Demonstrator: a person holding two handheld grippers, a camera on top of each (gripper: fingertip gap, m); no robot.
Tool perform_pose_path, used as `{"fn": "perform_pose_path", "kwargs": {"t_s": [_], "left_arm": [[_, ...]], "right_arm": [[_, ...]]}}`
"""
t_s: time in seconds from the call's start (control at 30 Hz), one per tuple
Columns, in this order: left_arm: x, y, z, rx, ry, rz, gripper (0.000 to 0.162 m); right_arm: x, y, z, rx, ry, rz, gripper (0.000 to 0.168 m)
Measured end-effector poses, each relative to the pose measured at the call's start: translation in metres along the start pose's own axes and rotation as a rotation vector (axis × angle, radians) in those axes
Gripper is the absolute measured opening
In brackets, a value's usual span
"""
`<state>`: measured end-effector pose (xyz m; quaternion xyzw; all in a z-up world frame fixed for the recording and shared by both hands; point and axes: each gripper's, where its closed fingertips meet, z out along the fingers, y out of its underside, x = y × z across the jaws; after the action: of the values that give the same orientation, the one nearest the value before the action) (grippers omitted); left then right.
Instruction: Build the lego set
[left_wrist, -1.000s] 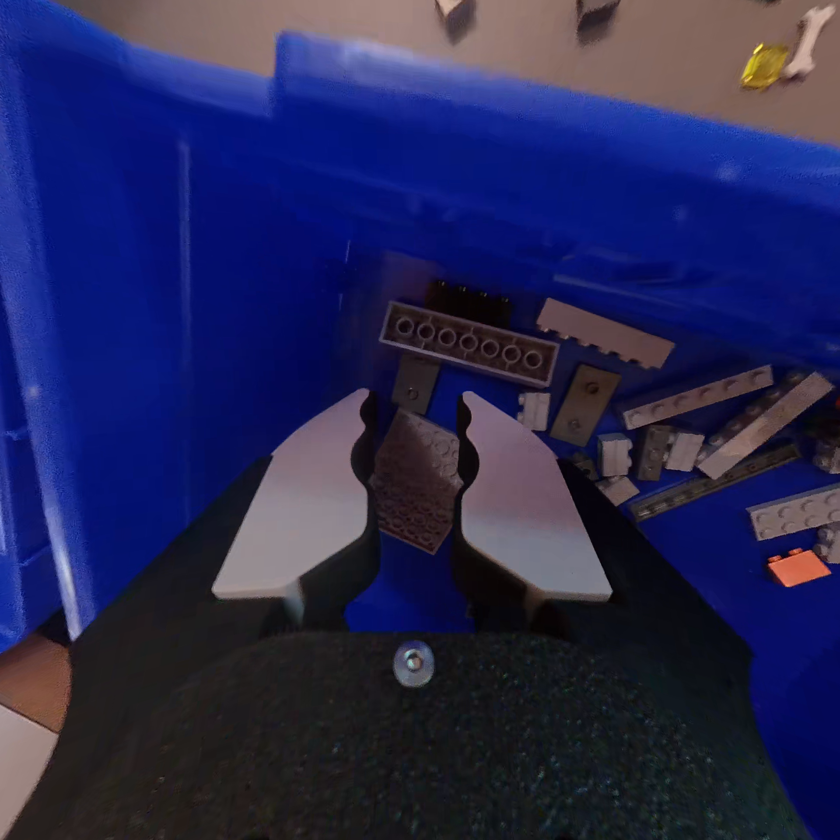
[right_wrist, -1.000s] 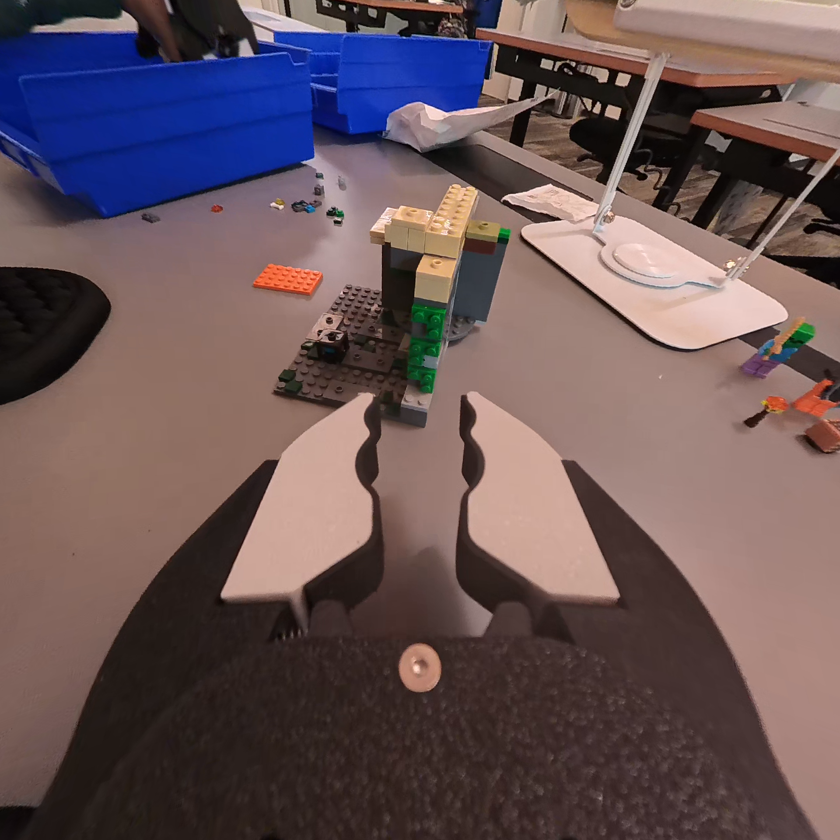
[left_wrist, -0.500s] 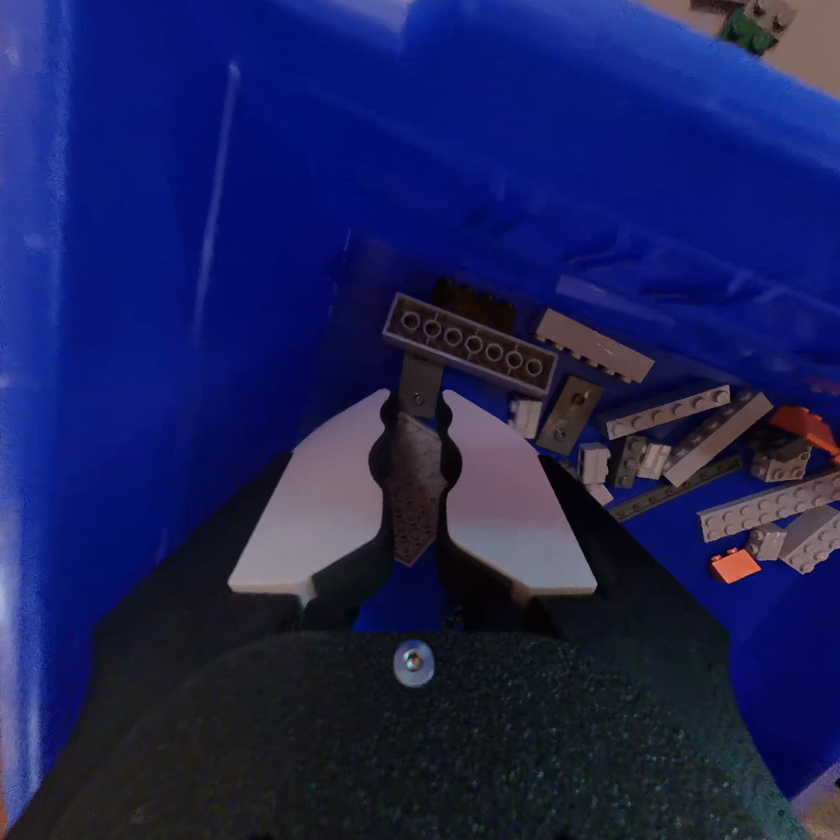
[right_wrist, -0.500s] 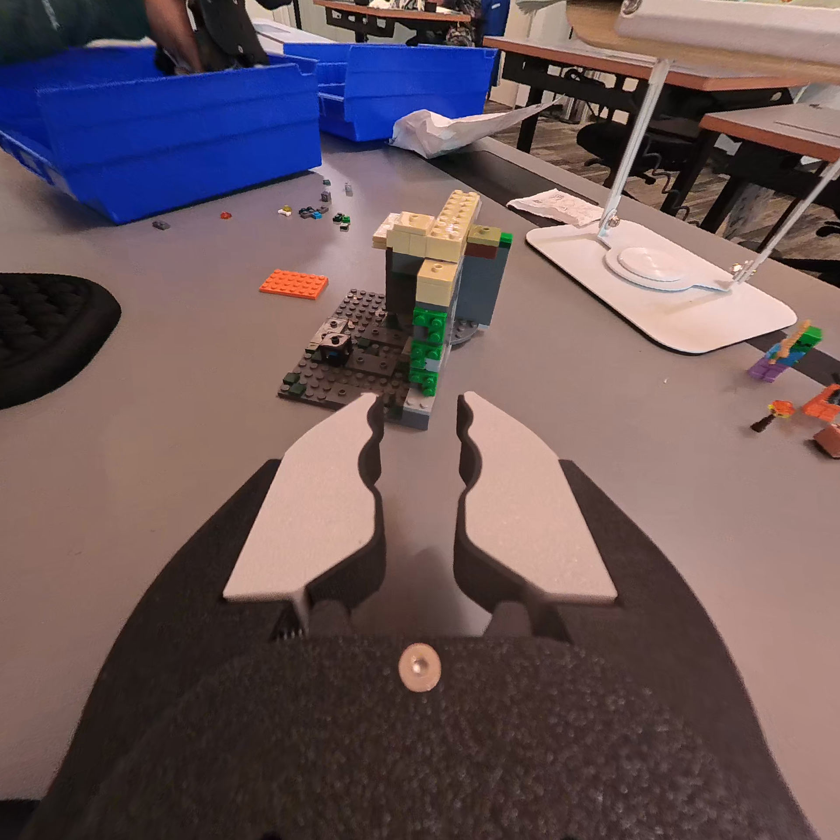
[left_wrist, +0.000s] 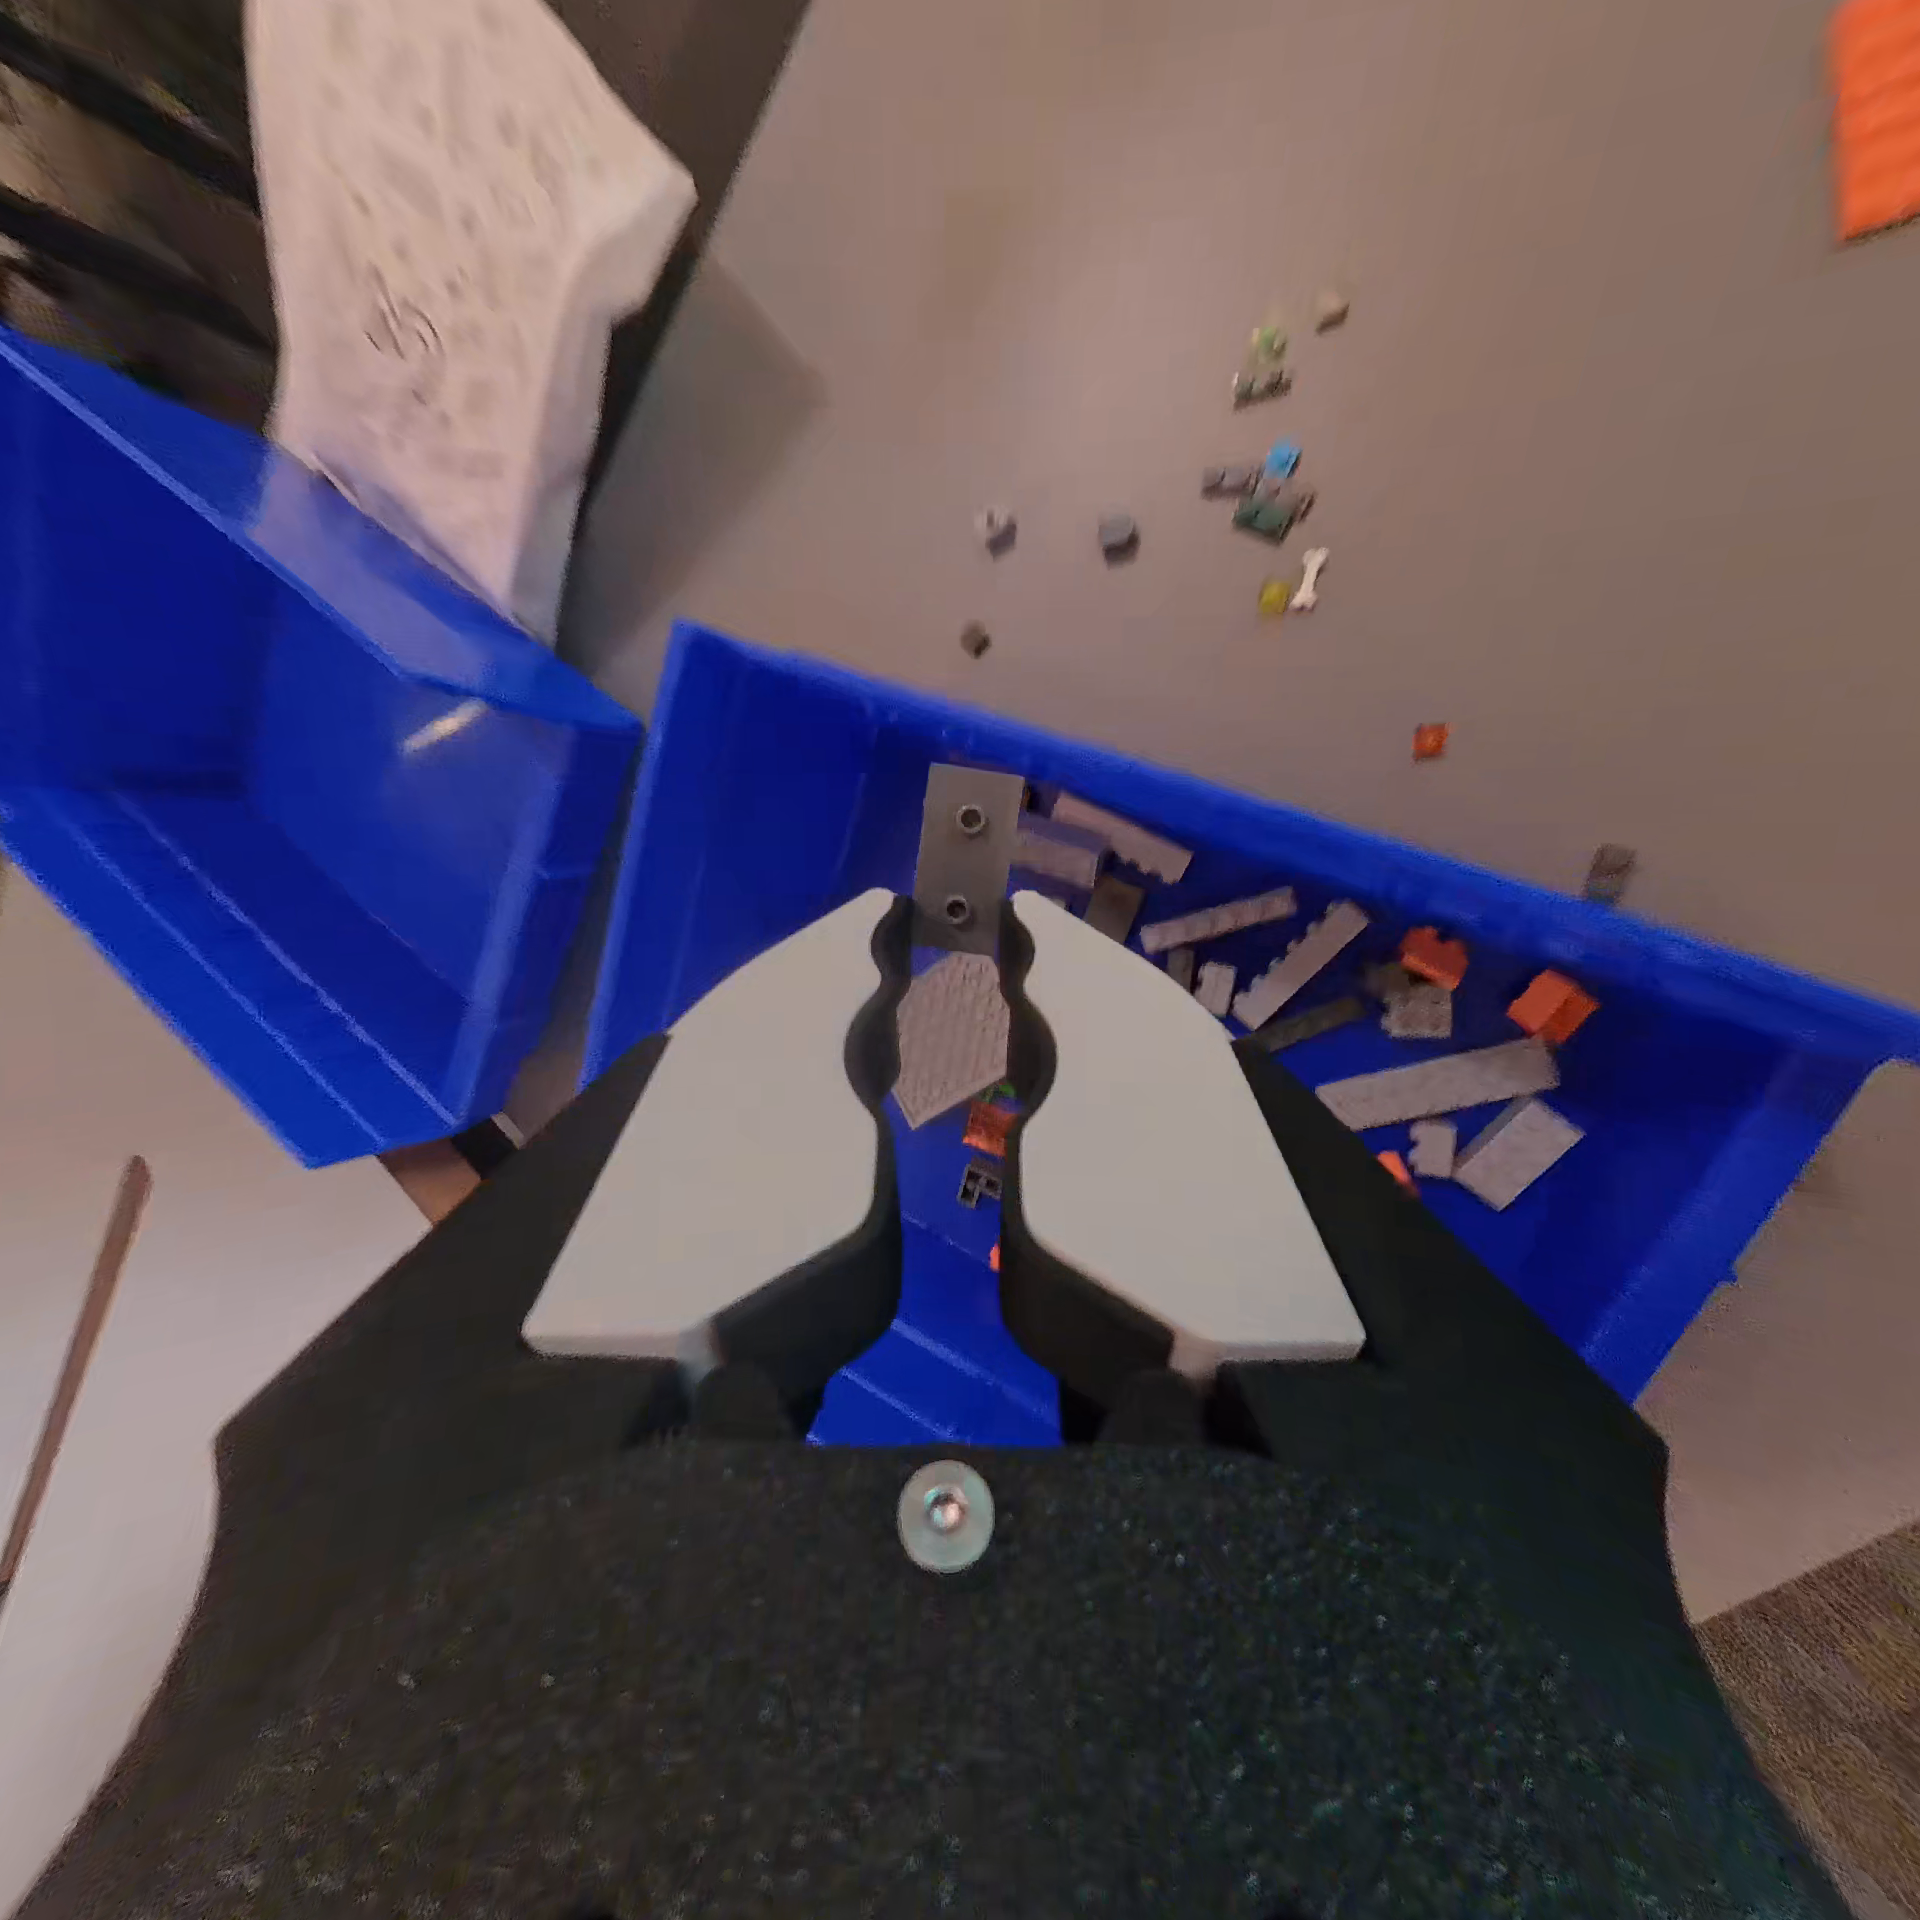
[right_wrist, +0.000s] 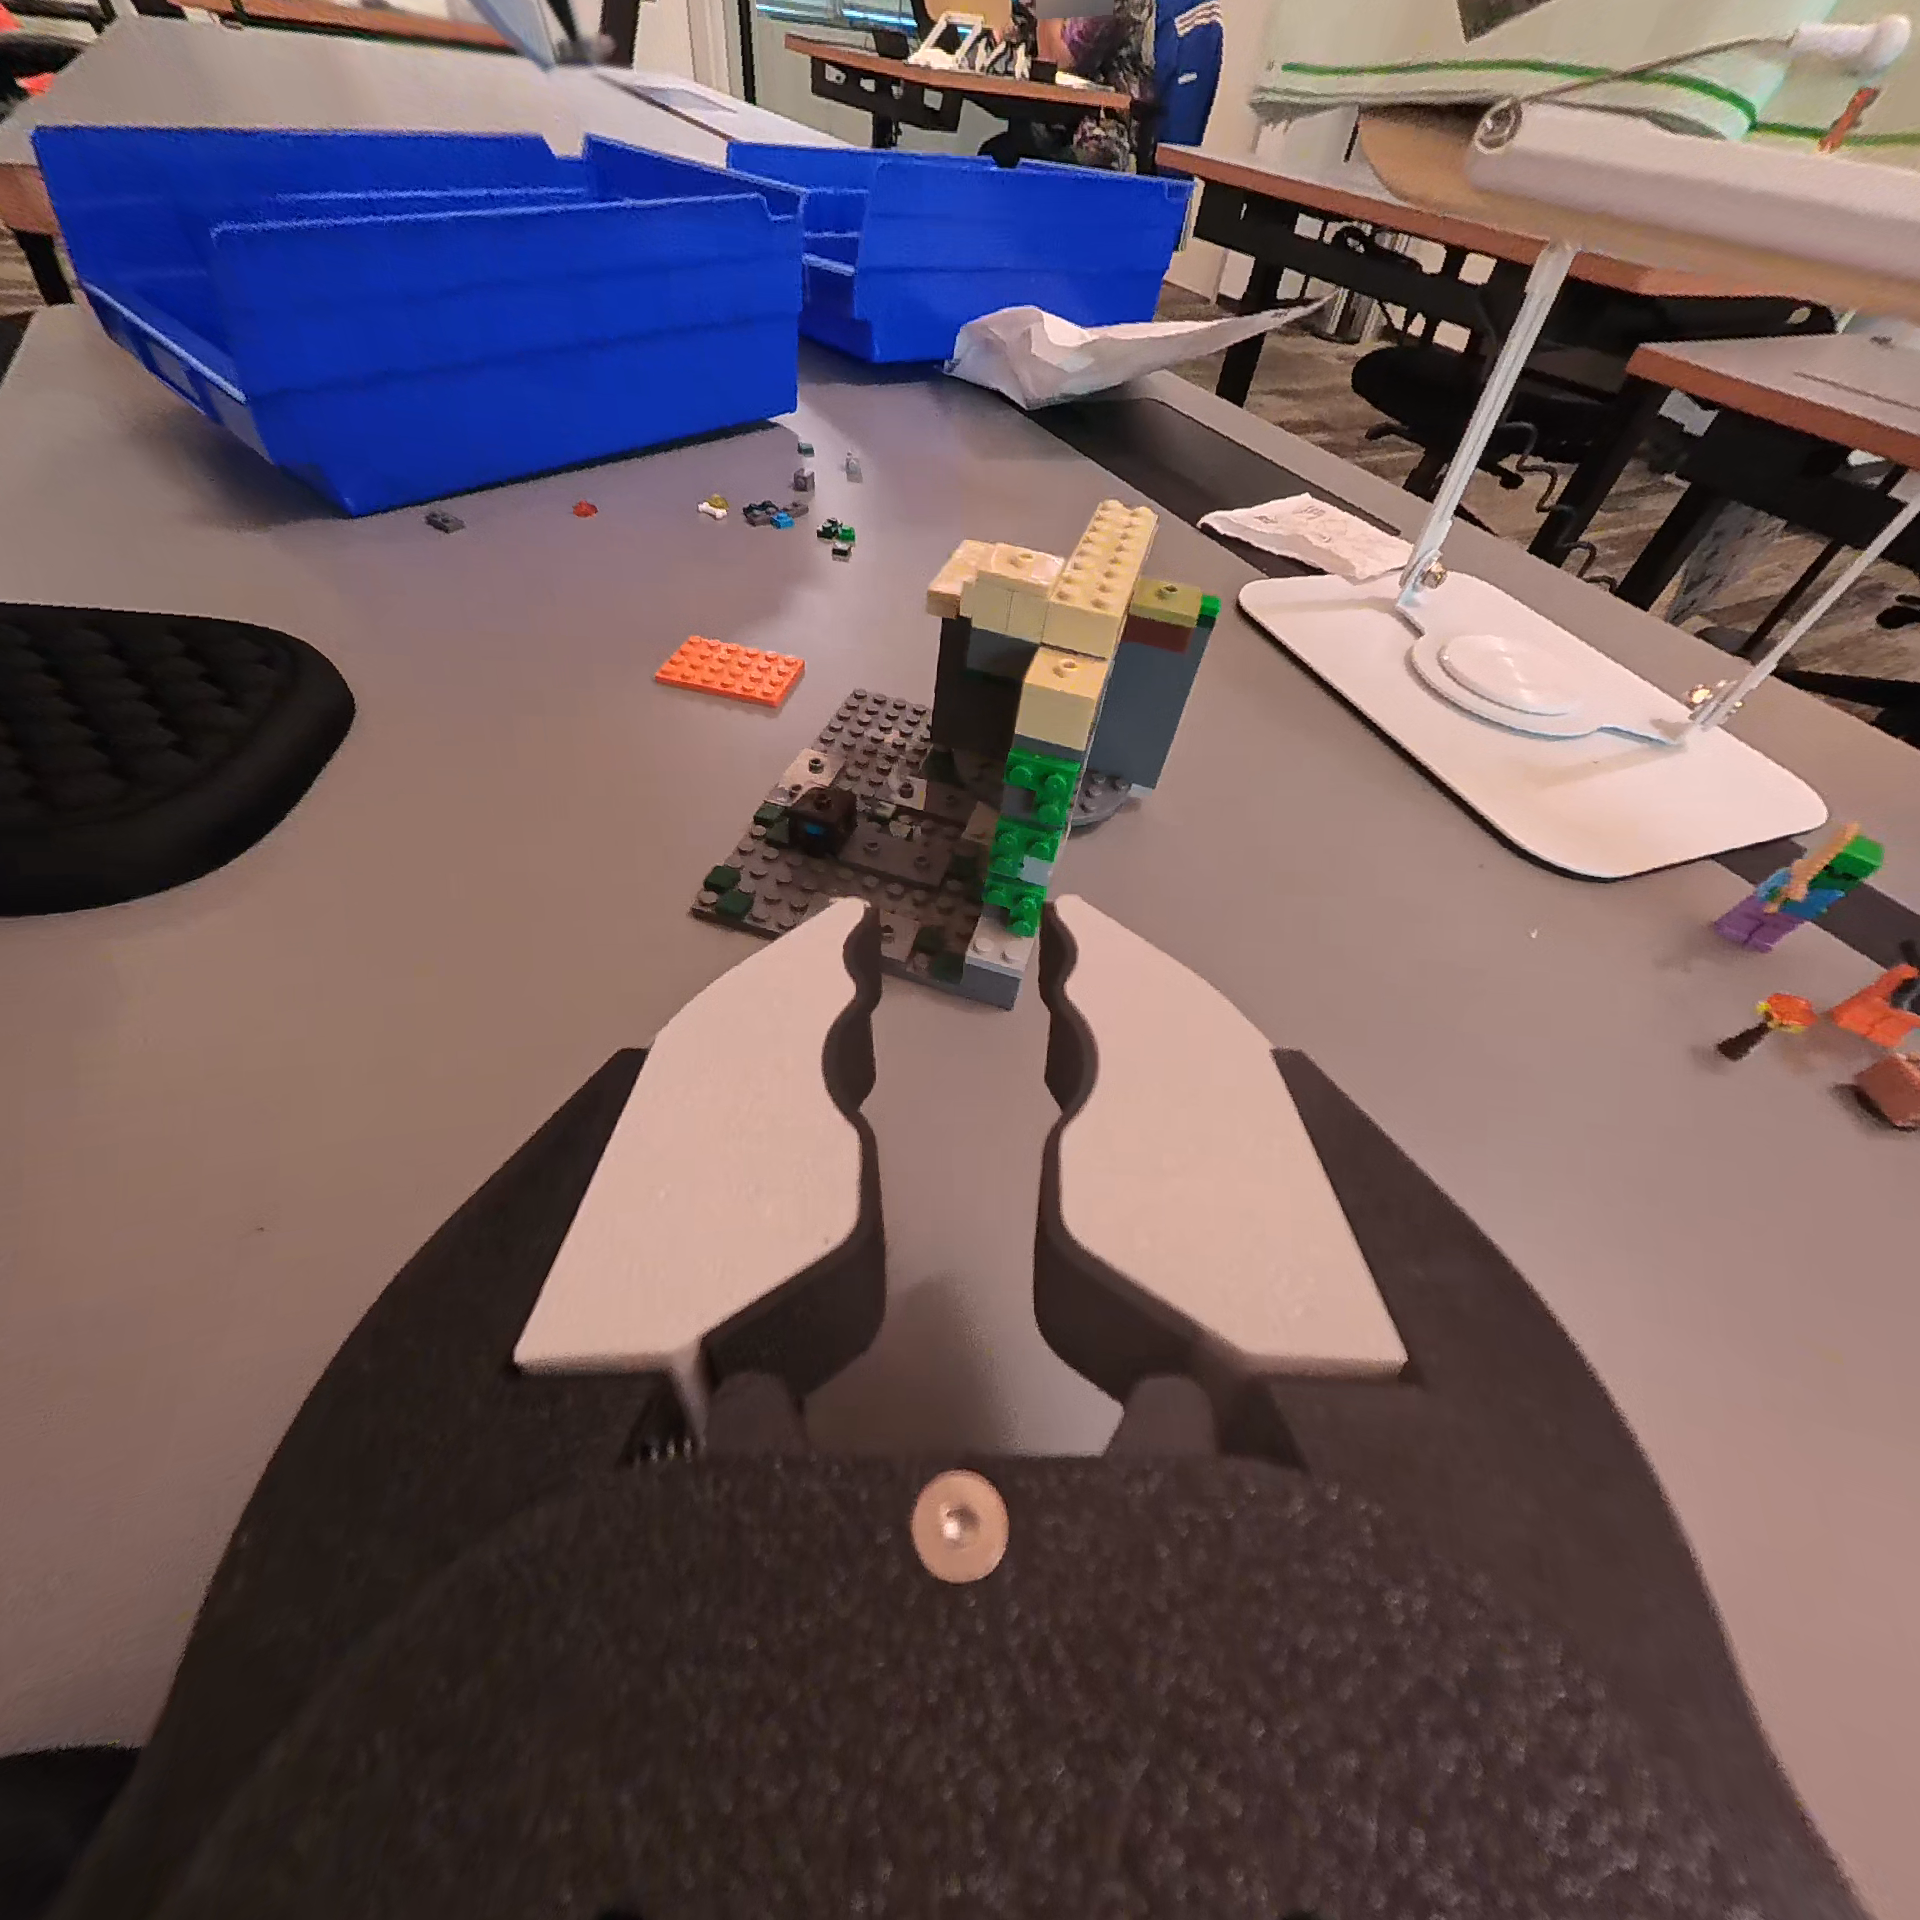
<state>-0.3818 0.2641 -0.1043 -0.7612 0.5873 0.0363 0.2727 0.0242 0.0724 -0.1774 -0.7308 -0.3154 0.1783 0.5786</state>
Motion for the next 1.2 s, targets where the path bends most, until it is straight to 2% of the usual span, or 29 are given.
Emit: {"fn": "perform_pose_path", "kwargs": {"t_s": [0.1, 0.23, 0.37, 0.47, 0.63, 0.77, 0.9, 1.03, 1.2], "left_arm": [[0.022, -0.043, -0.017, 0.105, -0.024, 0.019, 0.016], [0.084, -0.101, -0.023, 0.206, 0.036, 0.109, 0.016], [0.151, -0.138, -0.002, 0.214, 0.132, 0.233, 0.016], [0.203, -0.157, 0.023, 0.233, 0.274, 0.292, 0.016], [0.272, -0.17, 0.068, 0.213, 0.459, 0.369, 0.016], [0.297, -0.171, 0.092, 0.174, 0.505, 0.439, 0.016], [0.307, -0.173, 0.099, 0.163, 0.543, 0.475, 0.017], [0.308, -0.176, 0.1, 0.18, 0.552, 0.469, 0.032], [0.293, -0.184, 0.094, 0.258, 0.534, 0.368, 0.031]], "right_arm": [[-0.001, -0.005, -0.004, 0.019, 0.008, -0.013, 0.028], [0.0, -0.01, -0.008, 0.04, 0.014, -0.012, 0.028], [-0.002, -0.011, -0.009, 0.039, 0.013, -0.033, 0.027], [-0.004, -0.01, -0.01, 0.032, 0.013, -0.058, 0.027], [-0.005, -0.008, -0.01, 0.016, 0.012, -0.088, 0.026], [-0.009, -0.007, -0.009, 0.006, 0.001, -0.1, 0.026], [-0.016, 0.002, -0.004, -0.051, -0.024, -0.123, 0.026], [-0.02, 0.018, 0.005, -0.156, -0.014, -0.133, 0.027], [-0.005, 0.022, 0.021, -0.208, 0.063, 0.034, 0.039]]}}
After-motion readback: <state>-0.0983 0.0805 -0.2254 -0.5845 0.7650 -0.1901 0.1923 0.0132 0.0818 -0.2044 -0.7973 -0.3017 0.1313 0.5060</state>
